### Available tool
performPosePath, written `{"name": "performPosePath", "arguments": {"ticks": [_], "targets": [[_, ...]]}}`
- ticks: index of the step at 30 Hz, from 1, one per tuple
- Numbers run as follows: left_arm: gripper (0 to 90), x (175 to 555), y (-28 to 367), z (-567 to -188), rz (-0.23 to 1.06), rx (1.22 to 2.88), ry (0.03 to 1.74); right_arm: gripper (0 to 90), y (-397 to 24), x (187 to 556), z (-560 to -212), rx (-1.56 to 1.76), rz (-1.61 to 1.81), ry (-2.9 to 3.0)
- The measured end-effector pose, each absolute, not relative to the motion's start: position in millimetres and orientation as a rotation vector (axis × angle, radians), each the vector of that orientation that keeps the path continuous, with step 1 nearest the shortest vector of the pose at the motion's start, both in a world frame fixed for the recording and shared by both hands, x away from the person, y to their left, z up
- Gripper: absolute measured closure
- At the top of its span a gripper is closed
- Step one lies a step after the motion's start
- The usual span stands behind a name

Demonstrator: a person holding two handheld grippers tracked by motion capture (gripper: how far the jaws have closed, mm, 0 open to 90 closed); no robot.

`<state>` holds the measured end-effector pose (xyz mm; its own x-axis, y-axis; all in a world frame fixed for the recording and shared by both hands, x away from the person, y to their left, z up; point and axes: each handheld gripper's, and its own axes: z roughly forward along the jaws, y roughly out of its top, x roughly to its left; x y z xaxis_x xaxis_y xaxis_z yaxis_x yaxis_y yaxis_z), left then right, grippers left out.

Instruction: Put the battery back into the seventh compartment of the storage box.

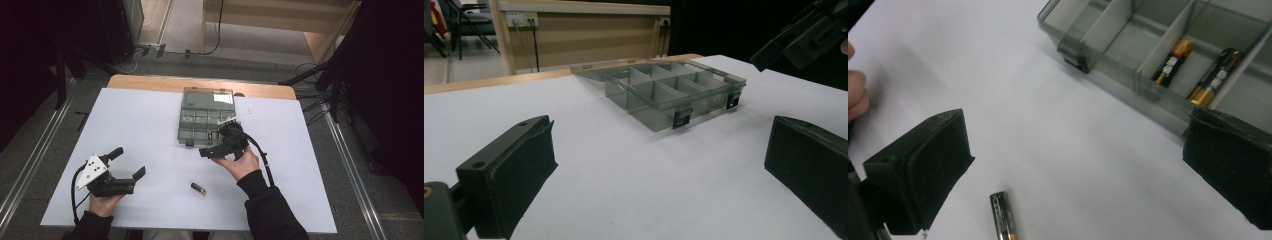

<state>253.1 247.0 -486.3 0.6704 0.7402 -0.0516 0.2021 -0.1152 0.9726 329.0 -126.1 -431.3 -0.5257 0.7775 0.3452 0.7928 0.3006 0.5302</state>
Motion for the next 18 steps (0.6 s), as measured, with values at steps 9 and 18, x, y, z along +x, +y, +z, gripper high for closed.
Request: {"name": "performPosePath", "arguments": {"ticks": [9, 18], "targets": [[0.0, 253, 248, -486, 0.548, 1.655, 0.783, 0.0, -111, 313, -433, -1.455, -0.916, -2.686], [0.0, 253, 248, -486, 0.551, 1.656, 0.782, 0.0, -92, 298, -438, -1.359, -0.785, -2.811]]}}
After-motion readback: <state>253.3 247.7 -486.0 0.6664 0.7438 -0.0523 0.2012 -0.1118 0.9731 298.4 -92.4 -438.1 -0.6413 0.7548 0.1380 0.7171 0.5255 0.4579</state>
